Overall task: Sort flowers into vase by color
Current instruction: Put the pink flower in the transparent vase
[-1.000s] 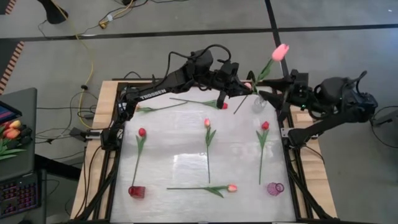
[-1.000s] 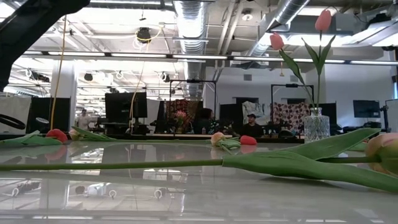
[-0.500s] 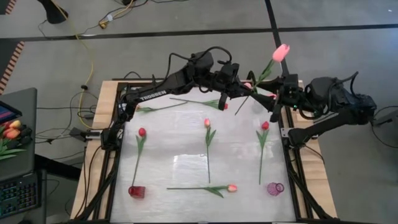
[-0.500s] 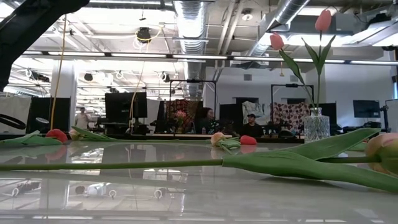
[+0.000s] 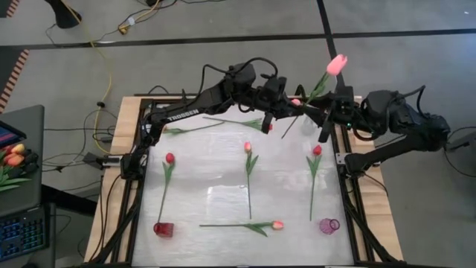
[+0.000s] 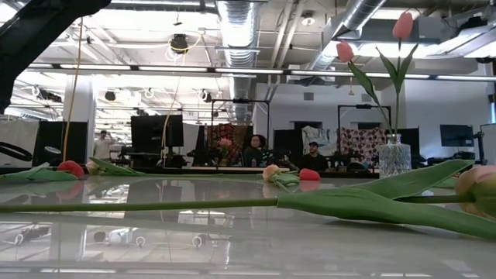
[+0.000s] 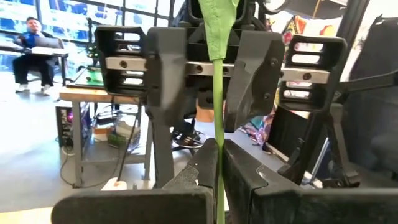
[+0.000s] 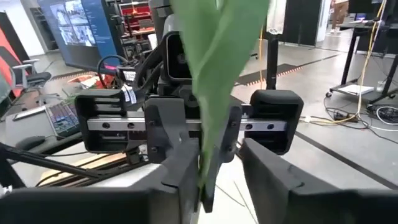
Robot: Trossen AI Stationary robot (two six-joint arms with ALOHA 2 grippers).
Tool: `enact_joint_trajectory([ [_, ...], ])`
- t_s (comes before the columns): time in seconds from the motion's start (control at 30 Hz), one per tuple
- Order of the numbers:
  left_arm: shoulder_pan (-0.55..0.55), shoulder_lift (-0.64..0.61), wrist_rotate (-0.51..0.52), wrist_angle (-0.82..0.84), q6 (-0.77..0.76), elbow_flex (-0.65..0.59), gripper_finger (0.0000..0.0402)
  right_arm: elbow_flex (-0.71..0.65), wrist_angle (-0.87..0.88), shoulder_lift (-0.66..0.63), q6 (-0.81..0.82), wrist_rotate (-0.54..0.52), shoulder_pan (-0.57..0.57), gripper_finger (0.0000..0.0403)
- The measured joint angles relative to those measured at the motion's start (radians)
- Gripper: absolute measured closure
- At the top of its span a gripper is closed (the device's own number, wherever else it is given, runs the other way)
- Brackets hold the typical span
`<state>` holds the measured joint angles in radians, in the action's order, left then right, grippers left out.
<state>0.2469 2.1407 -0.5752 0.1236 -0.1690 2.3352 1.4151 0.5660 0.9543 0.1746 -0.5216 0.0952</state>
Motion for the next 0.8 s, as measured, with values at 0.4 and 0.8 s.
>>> enact_joint_trajectory([
  [0.4, 0.0, 0.0, 0.069, 0.013, 0.062, 0.0, 0.0382, 0.0, 0.003, -0.001, -0.016, 0.0, 0.0, 0.0376],
  [0.8, 0.074, -0.022, 0.057, 0.194, 0.037, 0.0, 0.026, 0.001, -0.002, -0.092, -0.11, -0.073, -0.093, 0.0369],
])
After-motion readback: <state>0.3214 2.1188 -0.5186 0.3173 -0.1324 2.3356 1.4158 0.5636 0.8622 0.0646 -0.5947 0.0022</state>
